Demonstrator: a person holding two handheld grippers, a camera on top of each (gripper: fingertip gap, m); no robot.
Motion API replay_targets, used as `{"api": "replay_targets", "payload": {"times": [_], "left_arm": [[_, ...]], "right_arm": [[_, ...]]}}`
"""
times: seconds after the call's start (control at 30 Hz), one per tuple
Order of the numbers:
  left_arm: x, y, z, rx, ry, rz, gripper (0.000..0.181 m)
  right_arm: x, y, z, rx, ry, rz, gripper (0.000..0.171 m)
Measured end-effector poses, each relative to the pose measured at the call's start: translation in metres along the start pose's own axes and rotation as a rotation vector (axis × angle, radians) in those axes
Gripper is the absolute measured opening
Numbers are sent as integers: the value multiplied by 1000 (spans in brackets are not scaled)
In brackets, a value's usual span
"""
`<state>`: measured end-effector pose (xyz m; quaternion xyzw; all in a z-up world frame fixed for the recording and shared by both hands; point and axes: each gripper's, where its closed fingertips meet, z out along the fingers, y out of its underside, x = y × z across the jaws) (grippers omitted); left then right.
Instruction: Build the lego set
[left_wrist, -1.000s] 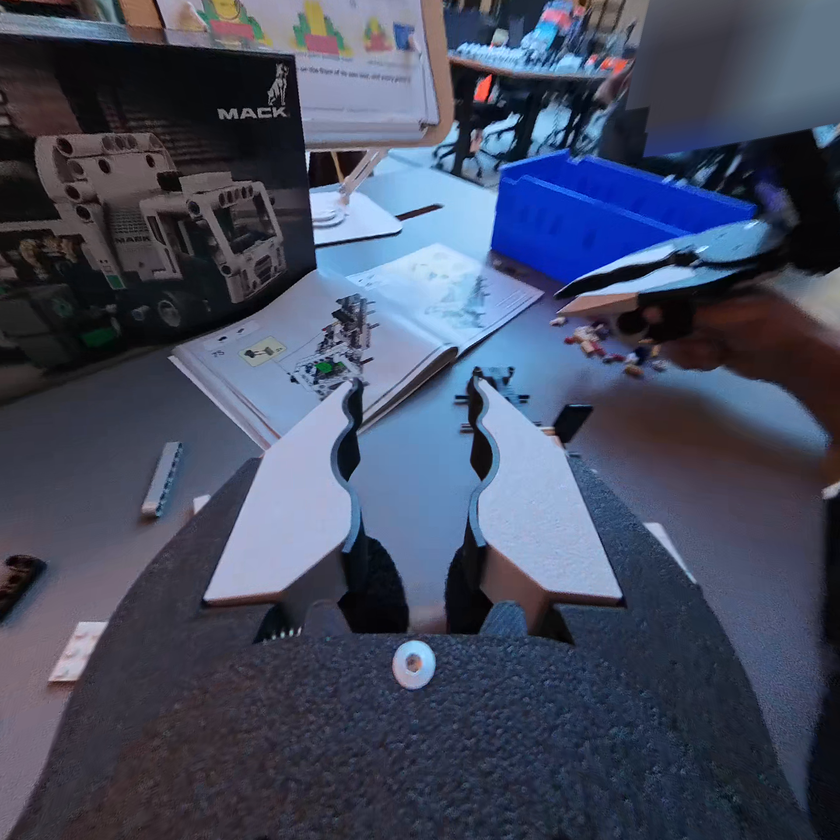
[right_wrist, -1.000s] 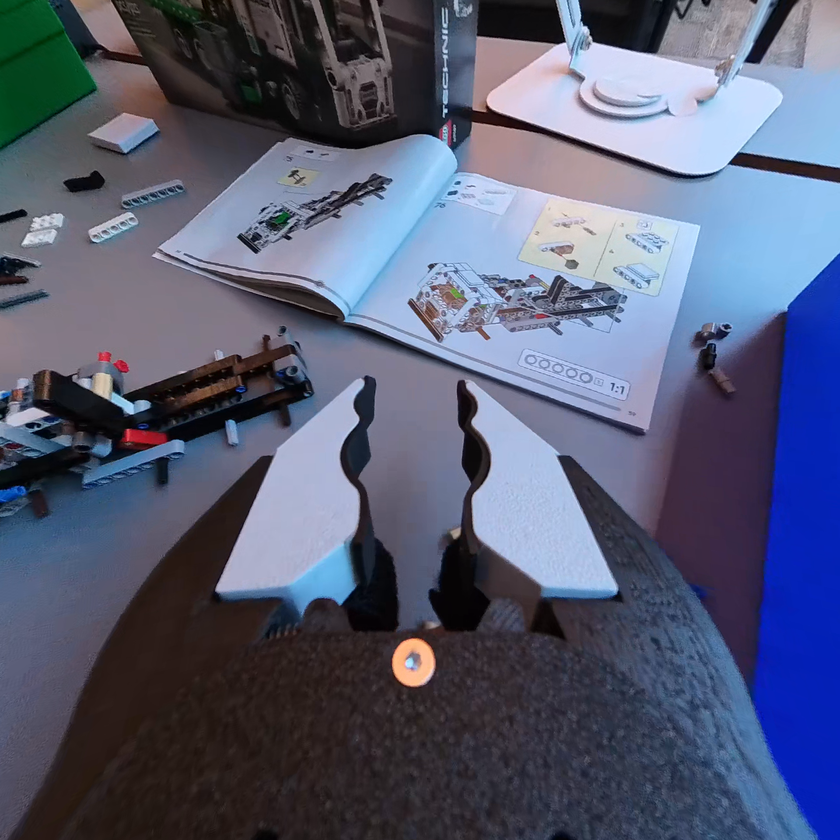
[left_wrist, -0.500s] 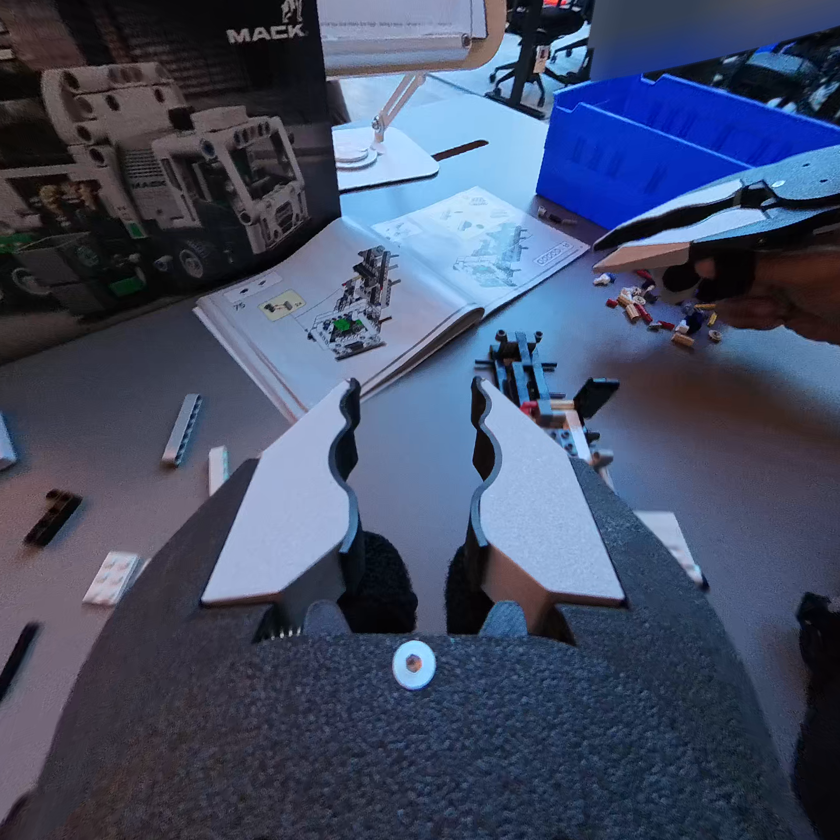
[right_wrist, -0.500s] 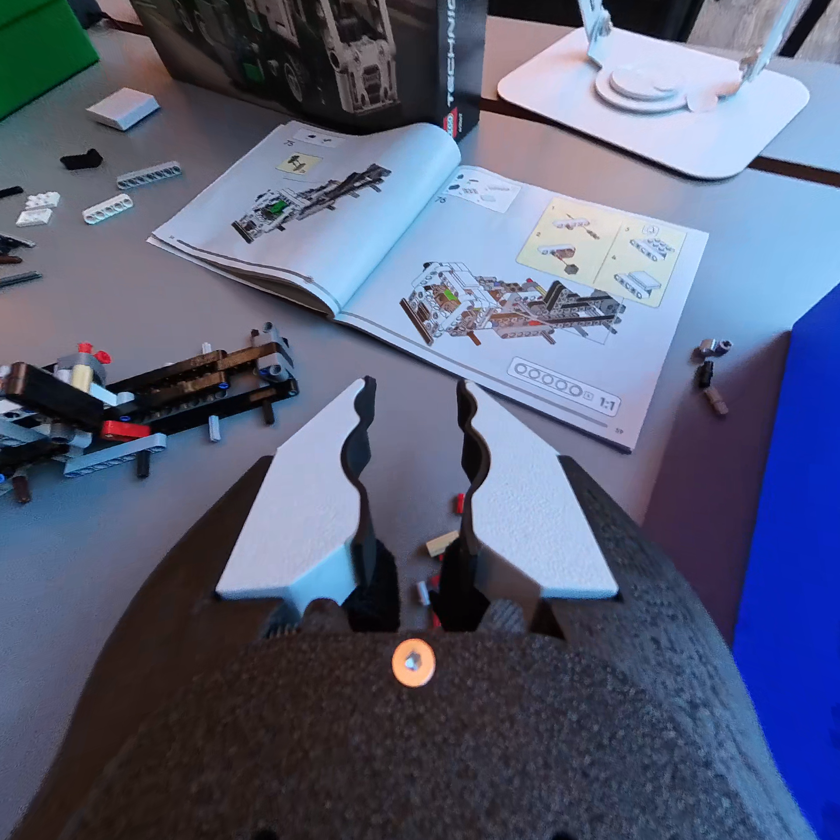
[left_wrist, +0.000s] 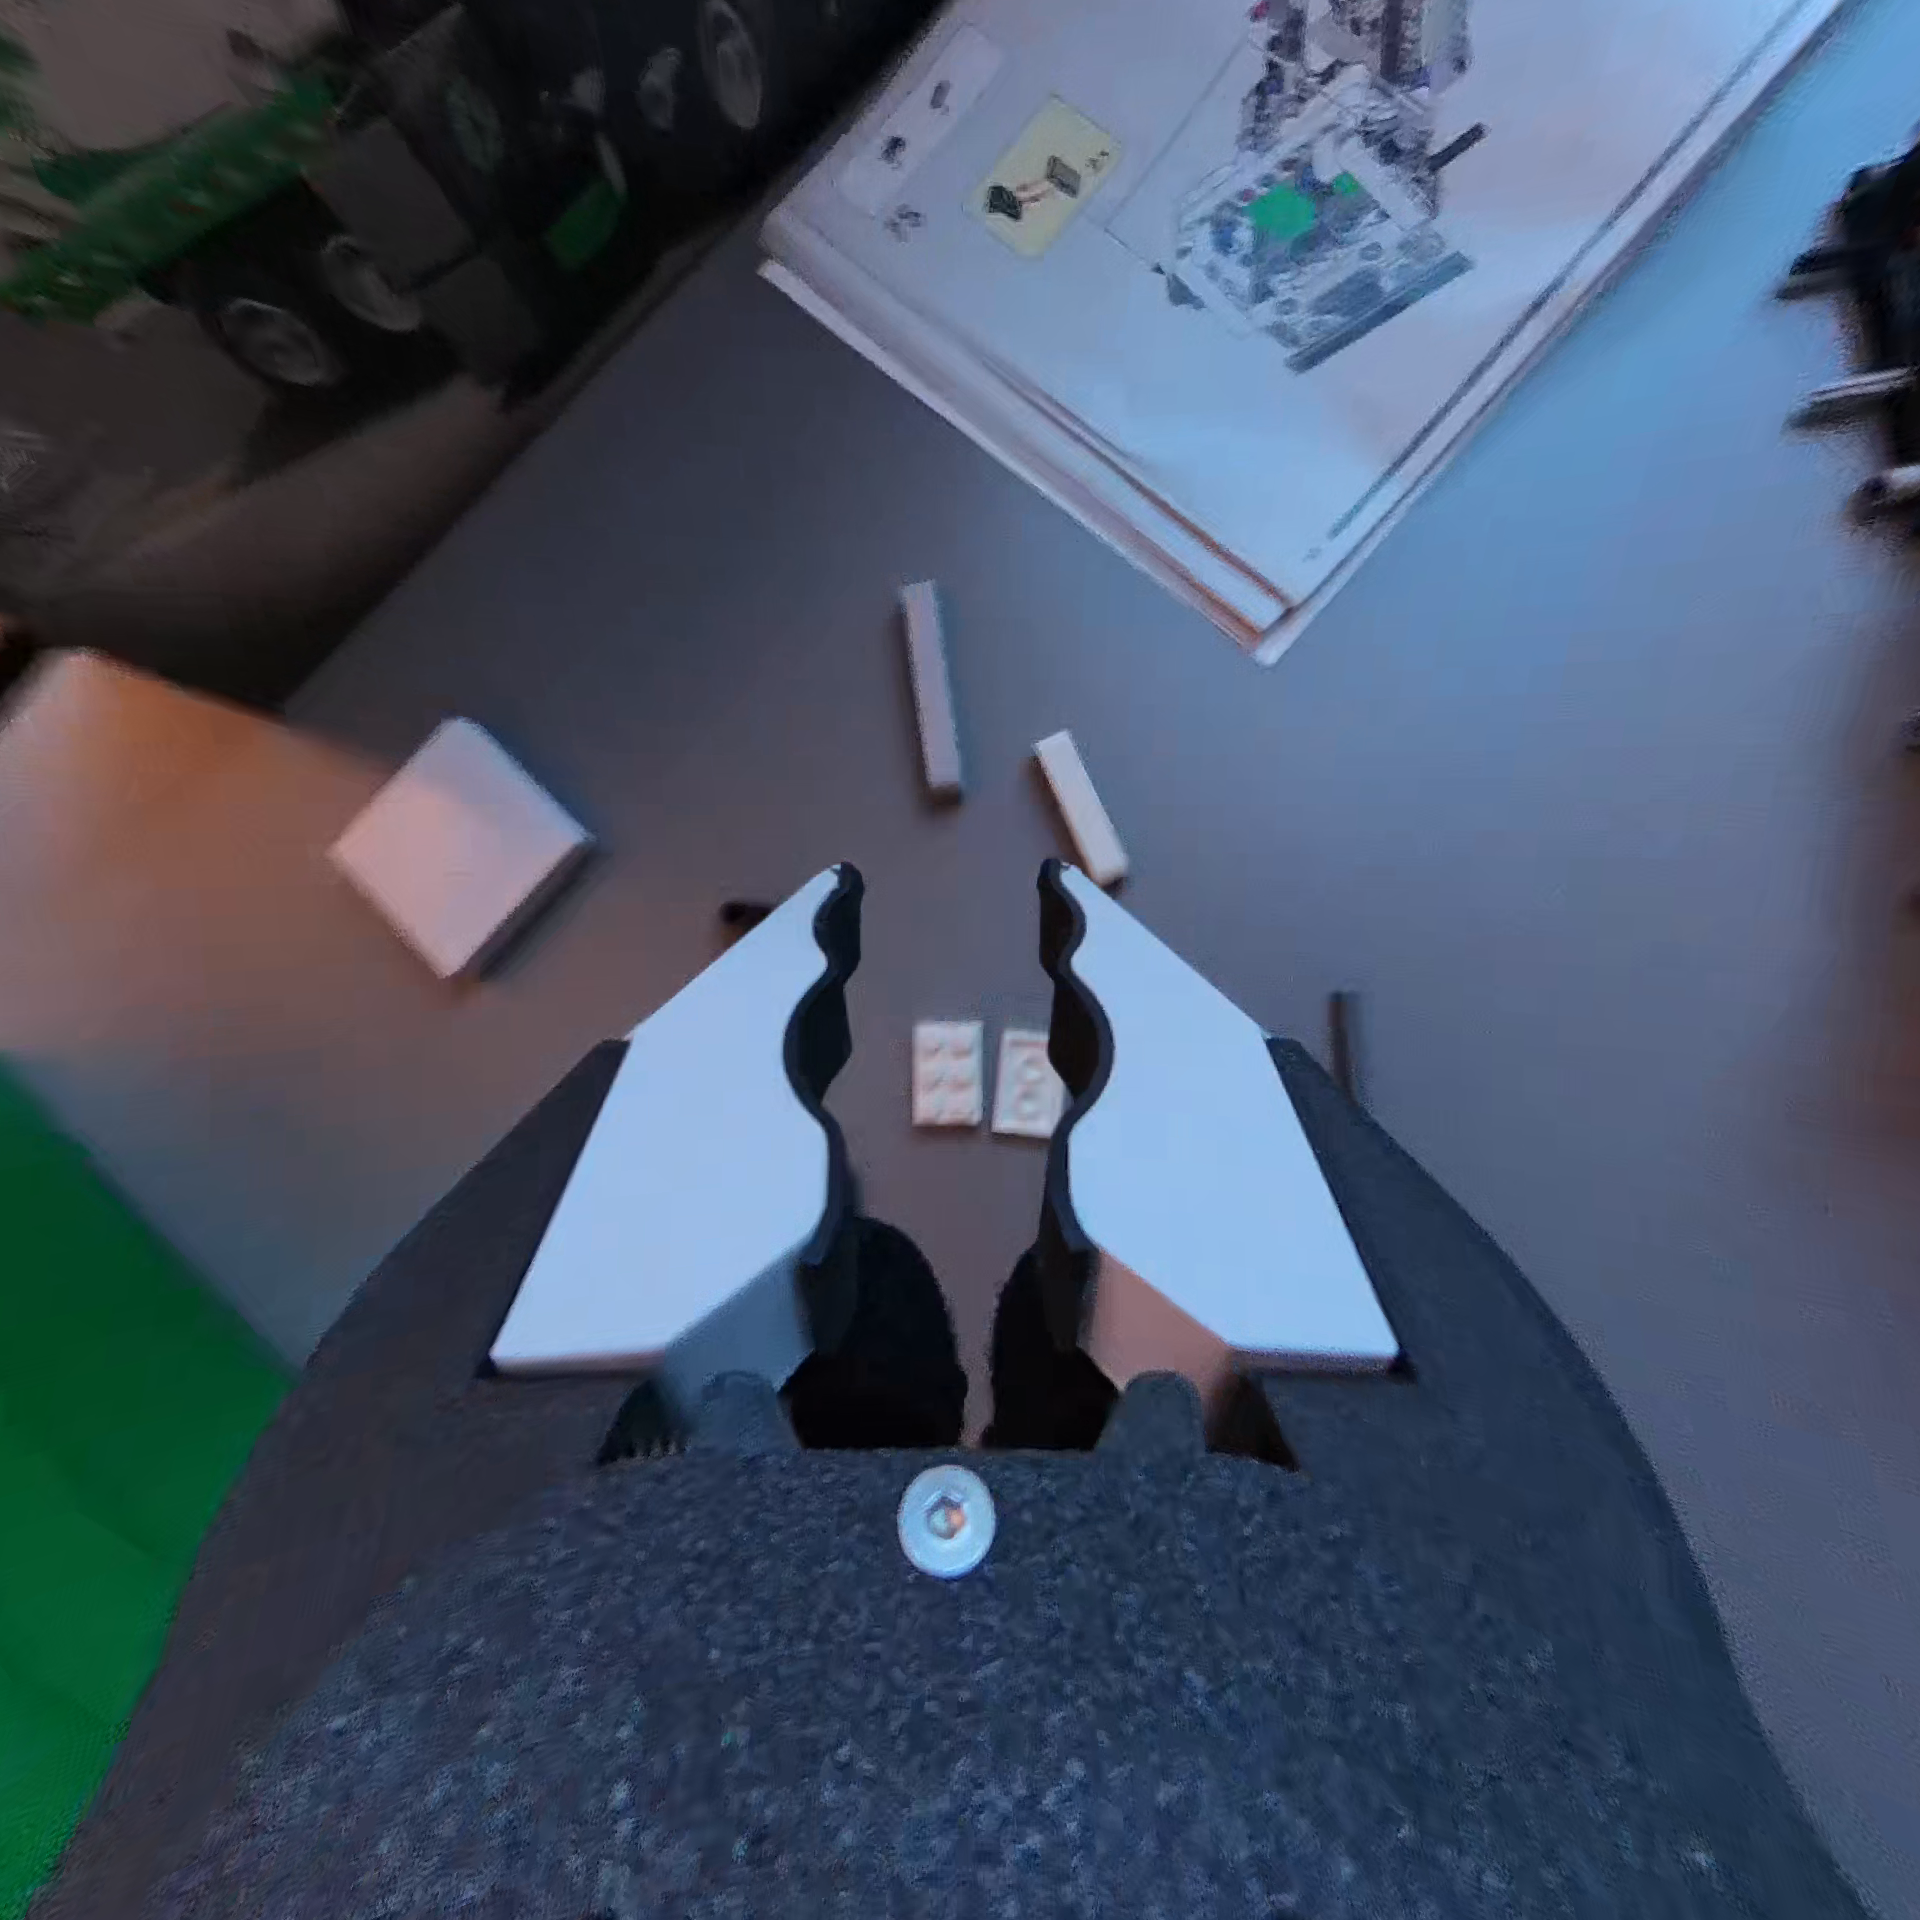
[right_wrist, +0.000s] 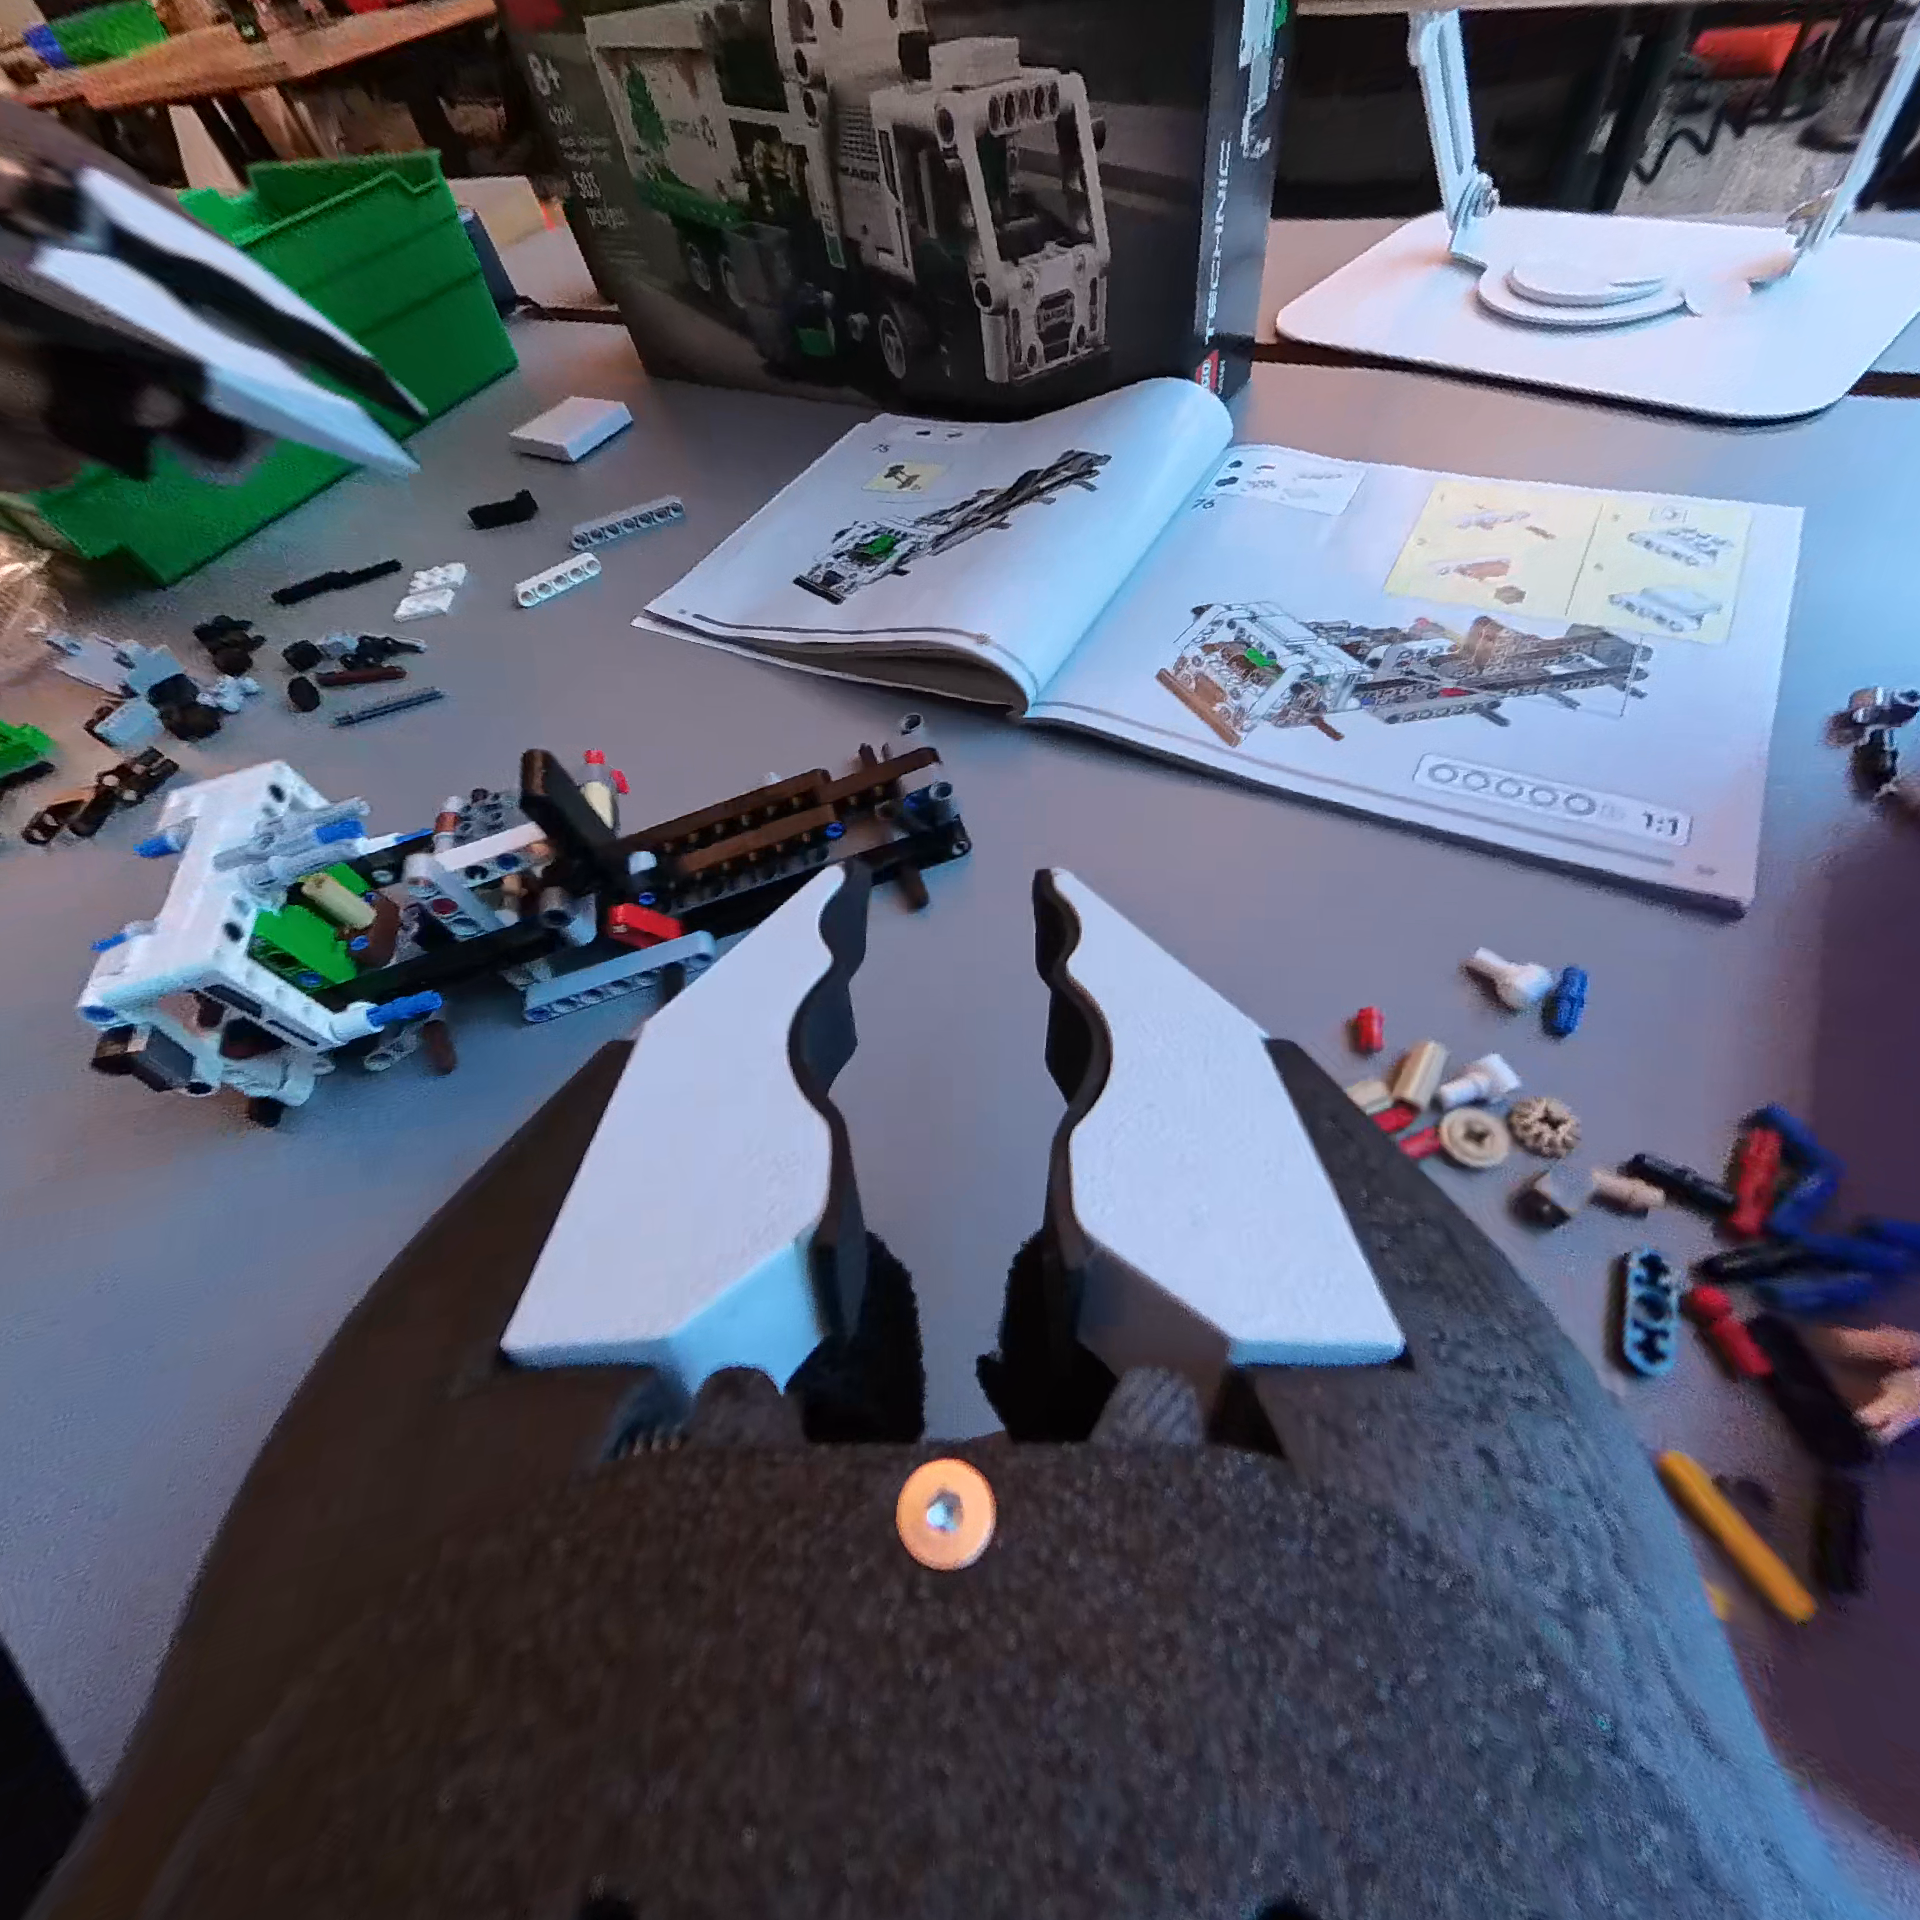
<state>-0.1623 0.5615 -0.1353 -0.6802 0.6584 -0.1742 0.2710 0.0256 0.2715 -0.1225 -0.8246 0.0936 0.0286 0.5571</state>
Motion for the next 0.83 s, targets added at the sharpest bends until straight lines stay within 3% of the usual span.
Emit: {"api": "replay_targets", "payload": {"times": [0.13,0.23,0.4,0.53,0.63,0.73,0.83], "left_arm": [[31,-5,30,-95,285,-154,31],[41,8,46,-175,213,-104,30],[41,13,50,-170,99,-114,23],[41,13,50,-163,117,-131,7],[44,10,50,-186,156,-124,7],[54,-26,41,-113,200,-50,8],[103,-112,25,32,371,92,8]], "right_arm": [[-3,4,-10,33,32,2,31],[-4,7,-13,30,39,-9,31],[-2,8,-11,20,38,-33,30],[-2,11,-10,19,15,-25,29],[-1,13,-10,13,-6,-3,29],[0,12,-12,25,-20,17,29],[0,10,-14,25,-32,27,29]]}}
